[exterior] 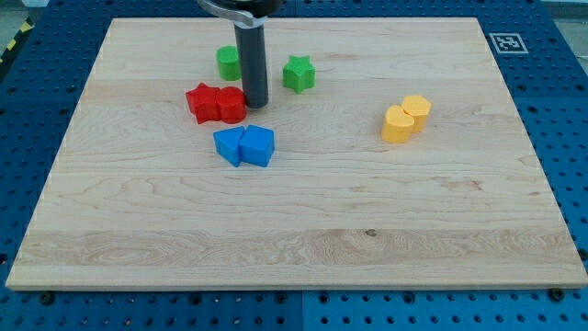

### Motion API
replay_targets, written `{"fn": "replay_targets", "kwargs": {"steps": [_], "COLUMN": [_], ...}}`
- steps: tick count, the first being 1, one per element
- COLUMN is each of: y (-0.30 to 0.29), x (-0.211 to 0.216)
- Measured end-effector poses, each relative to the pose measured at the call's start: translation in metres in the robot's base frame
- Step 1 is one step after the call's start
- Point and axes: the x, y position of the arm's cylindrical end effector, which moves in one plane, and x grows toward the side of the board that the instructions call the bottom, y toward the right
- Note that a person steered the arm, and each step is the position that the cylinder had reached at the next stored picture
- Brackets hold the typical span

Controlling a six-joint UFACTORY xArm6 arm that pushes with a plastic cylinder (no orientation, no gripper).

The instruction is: Push the green circle into the green star

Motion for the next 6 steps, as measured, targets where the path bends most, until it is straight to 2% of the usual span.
{"fn": "replay_targets", "kwargs": {"steps": [1, 3, 4, 5, 6], "y": [-0.014, -0.083, -0.112, -0.110, -0.104], "x": [-0.034, -0.050, -0.079, -0.110, -0.114]}}
